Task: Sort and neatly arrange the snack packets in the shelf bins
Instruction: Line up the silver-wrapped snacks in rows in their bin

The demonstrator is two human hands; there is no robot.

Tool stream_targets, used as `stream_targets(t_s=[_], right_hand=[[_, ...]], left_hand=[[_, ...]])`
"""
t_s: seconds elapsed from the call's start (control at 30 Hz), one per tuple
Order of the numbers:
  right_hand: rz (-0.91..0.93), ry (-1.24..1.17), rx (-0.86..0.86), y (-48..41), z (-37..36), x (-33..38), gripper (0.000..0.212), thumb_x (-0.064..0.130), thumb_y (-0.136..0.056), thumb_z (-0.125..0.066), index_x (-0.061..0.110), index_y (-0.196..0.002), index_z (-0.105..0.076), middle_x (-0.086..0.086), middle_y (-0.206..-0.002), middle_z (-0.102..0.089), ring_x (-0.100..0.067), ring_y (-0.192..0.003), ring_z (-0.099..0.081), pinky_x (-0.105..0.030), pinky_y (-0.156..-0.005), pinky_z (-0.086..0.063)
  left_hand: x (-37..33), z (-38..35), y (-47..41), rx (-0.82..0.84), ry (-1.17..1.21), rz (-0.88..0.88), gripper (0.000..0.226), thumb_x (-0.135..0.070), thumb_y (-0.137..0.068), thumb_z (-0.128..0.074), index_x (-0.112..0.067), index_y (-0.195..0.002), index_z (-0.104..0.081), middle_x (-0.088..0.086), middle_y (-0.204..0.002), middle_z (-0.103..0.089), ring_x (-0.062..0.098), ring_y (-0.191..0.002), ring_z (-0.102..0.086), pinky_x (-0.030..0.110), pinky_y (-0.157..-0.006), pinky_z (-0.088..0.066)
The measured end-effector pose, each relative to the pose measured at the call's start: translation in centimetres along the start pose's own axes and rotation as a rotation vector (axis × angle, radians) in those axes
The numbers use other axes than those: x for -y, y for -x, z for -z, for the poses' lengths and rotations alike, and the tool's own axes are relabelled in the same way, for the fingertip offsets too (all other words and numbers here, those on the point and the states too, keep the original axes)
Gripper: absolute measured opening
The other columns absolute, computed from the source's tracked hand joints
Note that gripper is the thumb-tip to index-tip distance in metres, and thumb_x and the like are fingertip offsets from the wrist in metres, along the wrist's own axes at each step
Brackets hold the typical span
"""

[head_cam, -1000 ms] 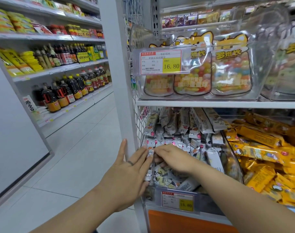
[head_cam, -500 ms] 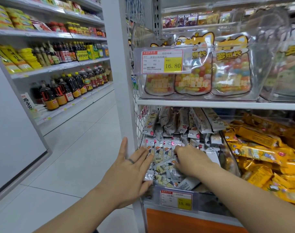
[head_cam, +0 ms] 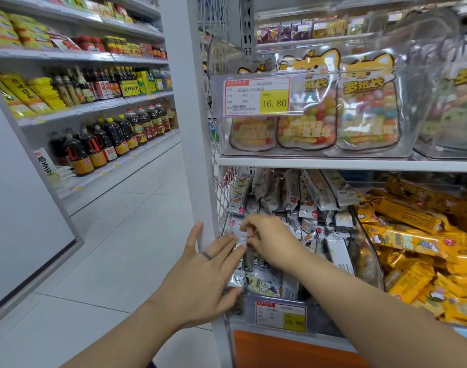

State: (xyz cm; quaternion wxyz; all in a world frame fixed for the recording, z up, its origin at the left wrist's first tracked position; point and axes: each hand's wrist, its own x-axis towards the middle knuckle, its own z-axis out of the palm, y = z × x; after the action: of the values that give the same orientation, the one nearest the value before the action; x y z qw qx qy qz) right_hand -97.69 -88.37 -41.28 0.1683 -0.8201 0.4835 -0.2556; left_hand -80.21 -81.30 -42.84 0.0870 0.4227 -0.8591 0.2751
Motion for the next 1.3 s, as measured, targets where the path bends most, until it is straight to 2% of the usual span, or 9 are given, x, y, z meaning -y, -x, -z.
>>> stream_targets(t_s=[0.23,0.4,0.6,0.7,0.77,0.87,1.0,1.13,1.3], right_hand=[[-0.076,-0.134,0.173,0.9,1.1,-0.8,0.042,-0.001,-0.087,-0.055,0.014,-0.127,-0.052,0.004,-0.087,-0.062,-0.005,-0.072,-0.057,-0.015,-0.069,-0.046],[-0.042,0.235,0.279,2.3,1.5,-2.1,0.048,0.011,-0.084,-0.062,0.018,-0.129,-0.048,0.003,-0.101,-0.065,-0.014,-0.091,-0.060,-0.031,-0.082,-0.051],[0.065,0.405,0.412,2.7,0.8,-2.0,0.068,0.026,-0.083,-0.067,0.032,-0.142,-0.033,0.002,-0.136,-0.052,-0.021,-0.121,-0.050,-0.036,-0.100,-0.041],[0.064,0.534,0.505,2.5,0.8,-1.9,0.054,0.042,-0.080,-0.069,0.027,-0.128,-0.050,0.000,-0.119,-0.061,-0.022,-0.111,-0.052,-0.032,-0.088,-0.040],[0.080,0.641,0.544,2.6,0.3,-1.7,0.043,0.045,-0.082,-0.065,0.024,-0.118,-0.058,0.001,-0.109,-0.064,-0.020,-0.106,-0.052,-0.035,-0.089,-0.038],[0.174,0.798,0.540,2.5,-0.8,-1.9,0.024,0.039,-0.085,-0.061,0.020,-0.099,-0.066,-0.001,-0.104,-0.063,-0.022,-0.102,-0.050,-0.039,-0.092,-0.034],[0.123,0.742,0.527,2.2,-0.7,-2.2,0.027,0.042,-0.080,-0.061,0.019,-0.091,-0.067,-0.001,-0.100,-0.061,-0.020,-0.097,-0.051,-0.037,-0.090,-0.037],[0.005,0.507,0.437,2.7,1.4,-2.1,0.030,0.044,-0.072,-0.064,0.016,-0.080,-0.057,0.000,-0.082,-0.058,-0.016,-0.073,-0.053,-0.028,-0.059,-0.042],[0.016,0.456,0.268,3.7,4.5,-1.9,0.039,0.048,-0.078,-0.061,0.026,-0.110,-0.058,0.005,-0.111,-0.056,-0.016,-0.102,-0.052,-0.032,-0.081,-0.048]], left_hand=[[-0.4,-0.1,-0.6,0.019,-0.006,0.053,0.067,-0.062,-0.085,-0.036,-0.013,-0.123,-0.061,0.007,-0.118,-0.065,0.021,-0.116,-0.057,0.058,-0.110,-0.003],[-0.2,-0.6,-0.2,-0.007,0.003,0.043,0.066,-0.060,-0.087,-0.034,-0.012,-0.123,-0.062,0.008,-0.119,-0.065,0.021,-0.116,-0.058,0.059,-0.110,-0.006],[-0.3,-0.7,-0.3,-0.039,0.011,0.042,0.066,-0.061,-0.086,-0.035,-0.013,-0.124,-0.061,0.006,-0.121,-0.065,0.019,-0.116,-0.058,0.058,-0.110,-0.006],[-0.2,-0.9,-0.1,-0.057,0.021,0.043,0.065,-0.060,-0.086,-0.035,-0.013,-0.123,-0.061,0.005,-0.122,-0.064,0.018,-0.117,-0.057,0.057,-0.110,-0.004],[-0.2,-1.0,-0.1,-0.059,0.024,0.045,0.065,-0.060,-0.086,-0.035,-0.013,-0.123,-0.061,0.006,-0.122,-0.064,0.018,-0.117,-0.058,0.057,-0.110,-0.003],[-0.2,-1.2,-0.2,-0.058,0.021,0.043,0.065,-0.059,-0.086,-0.035,-0.013,-0.123,-0.062,0.006,-0.122,-0.064,0.018,-0.116,-0.058,0.057,-0.110,-0.003],[-0.2,-1.1,-0.1,-0.055,0.024,0.043,0.065,-0.059,-0.087,-0.033,-0.013,-0.122,-0.062,0.006,-0.122,-0.064,0.018,-0.116,-0.058,0.056,-0.111,-0.001],[-0.2,-1.2,-0.1,-0.059,0.005,0.044,0.065,-0.059,-0.088,-0.033,-0.013,-0.123,-0.062,0.006,-0.121,-0.065,0.019,-0.117,-0.057,0.057,-0.111,0.000],[-1.0,-1.2,-0.2,-0.093,-0.029,0.069,0.062,-0.057,-0.088,-0.033,-0.013,-0.118,-0.064,0.006,-0.115,-0.067,0.021,-0.114,-0.058,0.059,-0.110,-0.005]])
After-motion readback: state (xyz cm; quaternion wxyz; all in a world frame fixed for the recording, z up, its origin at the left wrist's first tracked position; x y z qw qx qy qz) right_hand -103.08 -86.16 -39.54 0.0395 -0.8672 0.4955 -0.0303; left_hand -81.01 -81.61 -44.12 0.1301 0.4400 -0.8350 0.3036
